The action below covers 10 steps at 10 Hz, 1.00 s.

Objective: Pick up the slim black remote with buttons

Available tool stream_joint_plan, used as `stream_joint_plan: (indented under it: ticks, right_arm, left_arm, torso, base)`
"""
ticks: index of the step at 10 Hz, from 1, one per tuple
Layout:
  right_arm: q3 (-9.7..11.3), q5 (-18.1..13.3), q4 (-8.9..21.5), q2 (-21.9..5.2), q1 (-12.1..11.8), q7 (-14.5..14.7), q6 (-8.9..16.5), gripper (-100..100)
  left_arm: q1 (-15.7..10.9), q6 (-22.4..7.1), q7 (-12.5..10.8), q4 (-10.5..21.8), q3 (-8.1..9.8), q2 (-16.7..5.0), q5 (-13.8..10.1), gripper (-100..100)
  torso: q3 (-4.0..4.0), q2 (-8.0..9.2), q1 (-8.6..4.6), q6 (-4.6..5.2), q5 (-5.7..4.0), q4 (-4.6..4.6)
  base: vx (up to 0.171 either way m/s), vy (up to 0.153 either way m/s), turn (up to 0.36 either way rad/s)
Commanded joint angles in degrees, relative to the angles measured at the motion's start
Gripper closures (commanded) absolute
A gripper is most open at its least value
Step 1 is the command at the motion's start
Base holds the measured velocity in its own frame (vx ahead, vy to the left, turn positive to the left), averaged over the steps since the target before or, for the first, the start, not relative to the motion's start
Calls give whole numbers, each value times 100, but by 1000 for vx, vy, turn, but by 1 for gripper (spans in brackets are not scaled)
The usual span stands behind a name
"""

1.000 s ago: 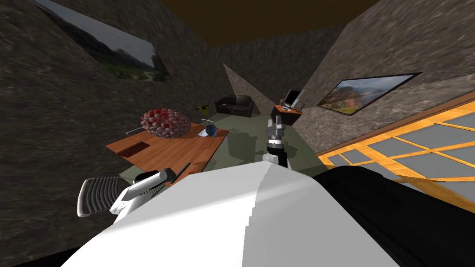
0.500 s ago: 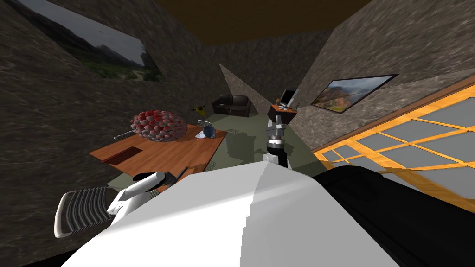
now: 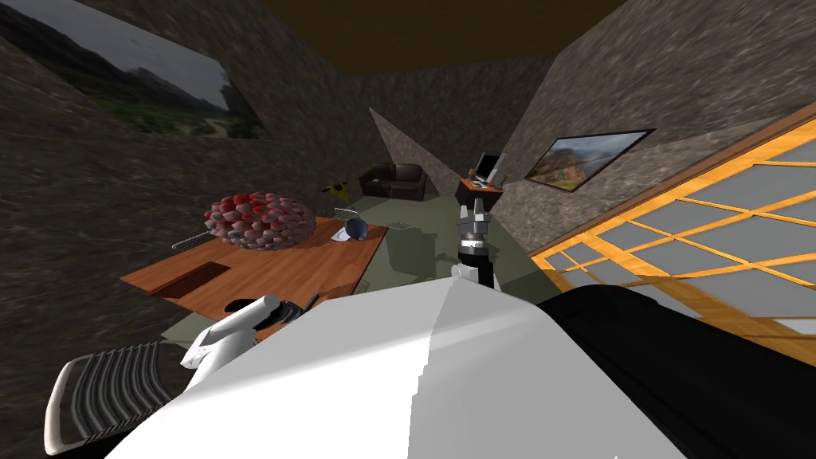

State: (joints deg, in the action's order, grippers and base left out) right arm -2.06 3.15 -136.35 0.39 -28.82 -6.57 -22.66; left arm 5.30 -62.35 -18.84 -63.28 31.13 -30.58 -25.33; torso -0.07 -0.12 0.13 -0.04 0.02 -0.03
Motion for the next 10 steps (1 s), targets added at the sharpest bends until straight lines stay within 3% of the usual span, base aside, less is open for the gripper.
stream_joint_plan:
  ticks: [1, 5, 8, 9, 10]
  right_arm:
    - [0, 0, 0, 0, 0, 0, 0, 0]
    - [0, 0, 0, 0, 0, 0, 0, 0]
    - [0, 0, 0, 0, 0, 0, 0, 0]
    - [0, 0, 0, 0, 0, 0, 0, 0]
    - [0, 0, 0, 0, 0, 0, 0, 0]
  left_arm:
    - [-31, -187, -43, 82, 48, -13, -35, -100]
    - [-237, -837, -238, 563, 257, -121, -186, -100]
    - [-300, -1102, -318, 770, 333, -172, -247, -100]
    - [-280, -1066, -309, 705, 321, -164, -238, -100]
    - [-284, -1078, -308, 721, 325, -168, -241, 0]
  torso:
    - [0, 0, 0, 0, 0, 0]
    - [0, 0, -1, -2, 0, 0]
    - [2, 5, -3, -4, 0, 1]
    - [3, 5, -5, -3, -1, 1]
    - [4, 8, -11, -4, -2, 1]
  base:
    - [28, 33, -49]
    - [30, 37, -100]
    - [22, 36, -58]
    - [10, 14, -11]
    - [0, 0, 0]
